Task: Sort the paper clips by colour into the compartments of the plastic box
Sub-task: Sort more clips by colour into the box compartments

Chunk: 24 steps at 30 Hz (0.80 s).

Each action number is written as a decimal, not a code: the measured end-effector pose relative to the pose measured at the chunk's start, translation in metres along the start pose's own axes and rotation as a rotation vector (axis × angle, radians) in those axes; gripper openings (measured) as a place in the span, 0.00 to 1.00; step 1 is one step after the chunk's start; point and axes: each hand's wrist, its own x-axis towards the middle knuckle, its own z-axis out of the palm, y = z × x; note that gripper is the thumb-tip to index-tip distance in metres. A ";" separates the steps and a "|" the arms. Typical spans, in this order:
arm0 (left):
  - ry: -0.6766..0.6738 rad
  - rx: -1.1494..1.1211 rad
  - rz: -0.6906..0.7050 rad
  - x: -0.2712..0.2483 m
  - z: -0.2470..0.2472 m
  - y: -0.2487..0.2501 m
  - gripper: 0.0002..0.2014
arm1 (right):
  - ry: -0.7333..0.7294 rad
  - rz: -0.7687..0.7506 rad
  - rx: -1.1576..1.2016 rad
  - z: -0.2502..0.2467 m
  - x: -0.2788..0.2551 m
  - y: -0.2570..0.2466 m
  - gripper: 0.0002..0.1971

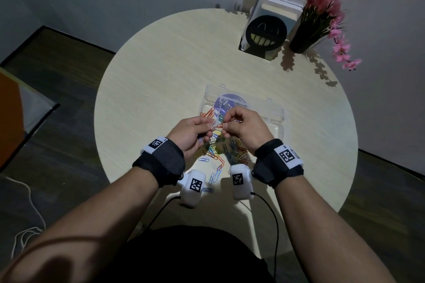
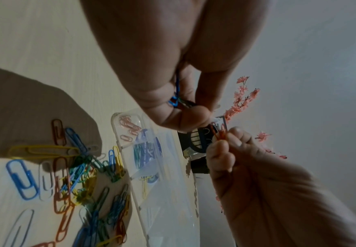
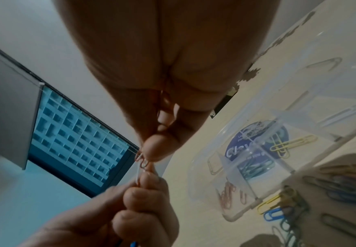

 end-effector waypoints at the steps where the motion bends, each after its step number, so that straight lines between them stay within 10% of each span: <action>1: -0.009 0.002 0.000 0.000 0.000 0.000 0.09 | -0.014 0.004 -0.002 0.000 -0.001 0.000 0.12; 24: -0.102 0.218 0.038 -0.001 -0.001 -0.003 0.08 | 0.125 -0.091 -0.454 -0.005 -0.003 -0.013 0.18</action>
